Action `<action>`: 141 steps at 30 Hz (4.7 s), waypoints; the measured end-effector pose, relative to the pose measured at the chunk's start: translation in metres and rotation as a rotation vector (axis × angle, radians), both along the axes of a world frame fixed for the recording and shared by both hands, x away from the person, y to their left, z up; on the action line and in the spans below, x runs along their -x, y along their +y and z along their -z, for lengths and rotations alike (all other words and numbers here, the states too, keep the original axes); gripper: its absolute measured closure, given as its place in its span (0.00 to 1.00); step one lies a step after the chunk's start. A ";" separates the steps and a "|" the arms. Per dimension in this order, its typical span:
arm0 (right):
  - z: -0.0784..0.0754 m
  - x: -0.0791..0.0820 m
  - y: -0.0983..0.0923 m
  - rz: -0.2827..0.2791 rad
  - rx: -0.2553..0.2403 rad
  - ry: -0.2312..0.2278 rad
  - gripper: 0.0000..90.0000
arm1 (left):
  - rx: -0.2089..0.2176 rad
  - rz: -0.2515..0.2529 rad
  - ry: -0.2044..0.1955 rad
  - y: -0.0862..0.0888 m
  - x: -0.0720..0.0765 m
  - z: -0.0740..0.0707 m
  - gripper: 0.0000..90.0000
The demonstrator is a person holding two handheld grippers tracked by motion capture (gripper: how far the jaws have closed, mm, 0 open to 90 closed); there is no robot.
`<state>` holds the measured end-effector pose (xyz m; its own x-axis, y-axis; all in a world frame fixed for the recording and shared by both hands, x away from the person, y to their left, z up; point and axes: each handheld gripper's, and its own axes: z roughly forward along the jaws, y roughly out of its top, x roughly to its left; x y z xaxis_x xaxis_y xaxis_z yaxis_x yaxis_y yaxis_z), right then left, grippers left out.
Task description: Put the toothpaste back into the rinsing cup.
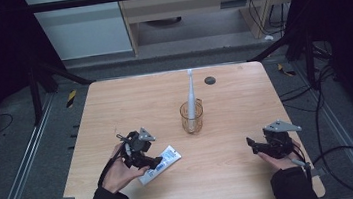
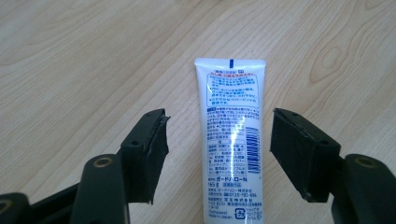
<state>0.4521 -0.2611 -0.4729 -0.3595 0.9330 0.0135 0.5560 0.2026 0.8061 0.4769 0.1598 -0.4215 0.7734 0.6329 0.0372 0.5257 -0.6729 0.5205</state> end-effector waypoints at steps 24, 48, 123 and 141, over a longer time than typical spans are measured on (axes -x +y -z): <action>0.002 -0.001 0.003 -0.011 0.005 0.005 0.30 | -0.074 0.024 0.097 -0.019 -0.011 0.025 0.42; 0.004 -0.002 0.004 -0.012 0.003 0.012 0.30 | -0.118 0.044 0.183 -0.030 -0.025 0.040 0.46; 0.006 -0.001 0.000 0.010 0.013 -0.018 0.27 | 0.383 -0.226 -0.325 -0.007 -0.039 -0.068 0.77; 0.006 -0.001 0.000 0.009 0.007 -0.019 0.27 | 0.471 -0.227 -0.382 -0.036 -0.061 -0.067 0.77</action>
